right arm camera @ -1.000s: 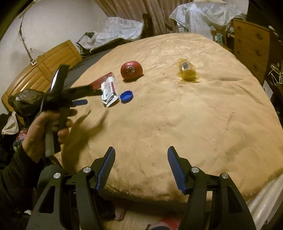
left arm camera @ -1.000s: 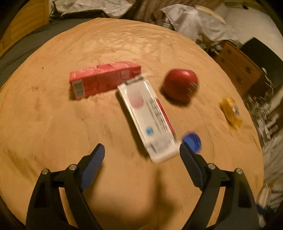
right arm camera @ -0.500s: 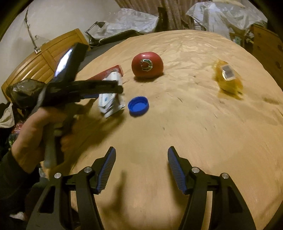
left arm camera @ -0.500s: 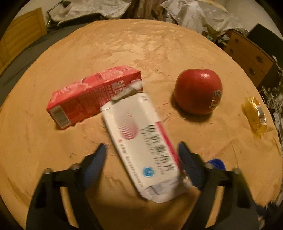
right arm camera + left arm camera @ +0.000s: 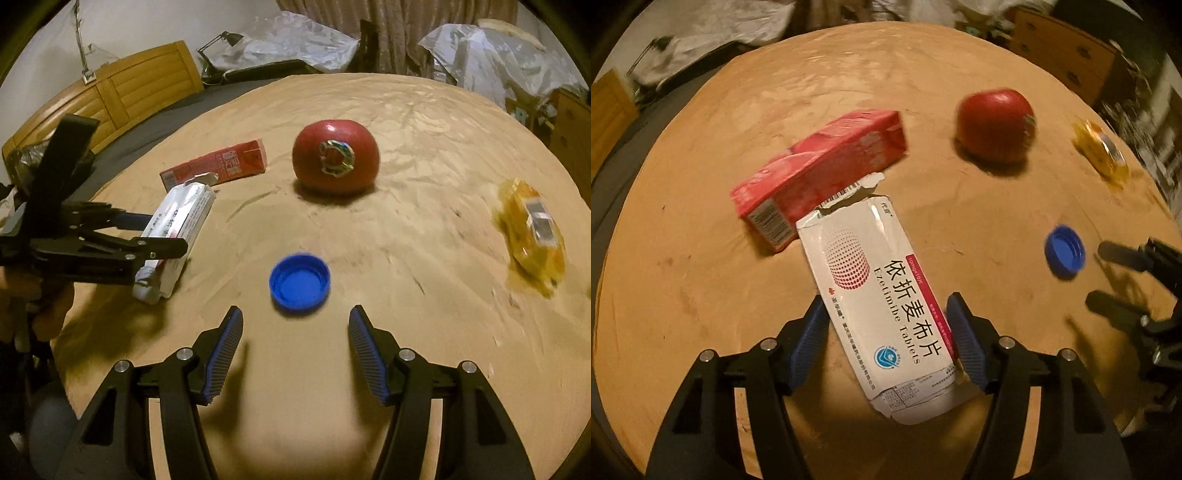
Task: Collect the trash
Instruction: 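Grasp the white medicine box with the left tool while the right tool grasps the blue bottle cap, then lift the medicine box and cap and carry them to the white bucket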
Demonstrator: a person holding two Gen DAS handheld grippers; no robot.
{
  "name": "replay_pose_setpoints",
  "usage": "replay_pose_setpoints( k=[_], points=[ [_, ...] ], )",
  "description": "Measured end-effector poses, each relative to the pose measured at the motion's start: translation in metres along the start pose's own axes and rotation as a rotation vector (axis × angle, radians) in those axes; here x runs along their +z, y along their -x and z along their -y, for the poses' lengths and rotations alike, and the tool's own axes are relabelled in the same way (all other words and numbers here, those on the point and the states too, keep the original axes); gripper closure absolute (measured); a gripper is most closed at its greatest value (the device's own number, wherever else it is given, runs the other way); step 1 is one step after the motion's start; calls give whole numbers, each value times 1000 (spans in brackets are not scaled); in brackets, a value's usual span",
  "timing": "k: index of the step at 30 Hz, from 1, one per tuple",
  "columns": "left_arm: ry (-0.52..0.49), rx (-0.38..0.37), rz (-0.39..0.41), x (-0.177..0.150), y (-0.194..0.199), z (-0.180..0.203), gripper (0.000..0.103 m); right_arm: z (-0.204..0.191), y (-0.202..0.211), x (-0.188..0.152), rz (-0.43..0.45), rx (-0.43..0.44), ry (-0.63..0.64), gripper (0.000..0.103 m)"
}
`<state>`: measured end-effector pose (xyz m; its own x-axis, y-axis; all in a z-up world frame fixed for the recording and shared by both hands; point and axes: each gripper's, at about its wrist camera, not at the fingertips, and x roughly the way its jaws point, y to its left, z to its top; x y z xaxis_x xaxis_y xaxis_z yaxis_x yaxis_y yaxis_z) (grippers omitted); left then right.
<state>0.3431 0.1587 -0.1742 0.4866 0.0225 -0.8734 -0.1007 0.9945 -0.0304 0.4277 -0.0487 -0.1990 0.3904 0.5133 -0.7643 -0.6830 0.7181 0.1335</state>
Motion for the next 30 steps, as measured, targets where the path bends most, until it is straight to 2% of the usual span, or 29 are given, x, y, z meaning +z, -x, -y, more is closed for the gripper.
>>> replay_pose_setpoints(
  k=[7, 8, 10, 12, 13, 14, 15, 22, 30],
  points=[
    [194, 14, 72, -2, 6, -12, 24, -14, -16, 18, -7, -59, 39, 41],
    [203, 14, 69, -3, 4, -12, 24, -16, -20, 19, -16, -85, 44, 43],
    [219, 51, 70, -4, 1, -10, 24, -19, -25, 19, -28, -113, 46, 55],
    [226, 79, 85, -10, 0, -9, 32, -21, -28, 17, -37, -135, 52, 62],
    [229, 79, 98, -12, 2, -8, 37, -21, -30, 15, -41, -141, 51, 62],
    [224, 77, 110, -14, 5, -5, 48, -21, -29, 15, -35, -146, 49, 62],
    [221, 74, 116, -15, 6, -3, 49, -21, -29, 14, -31, -150, 48, 62],
    [176, 96, 174, -25, 21, 14, 51, -17, -9, 6, 39, -162, 3, 62],
    [104, 105, 312, -42, 74, 50, 52, -26, 53, -18, 160, -187, -57, 62]
  ],
)
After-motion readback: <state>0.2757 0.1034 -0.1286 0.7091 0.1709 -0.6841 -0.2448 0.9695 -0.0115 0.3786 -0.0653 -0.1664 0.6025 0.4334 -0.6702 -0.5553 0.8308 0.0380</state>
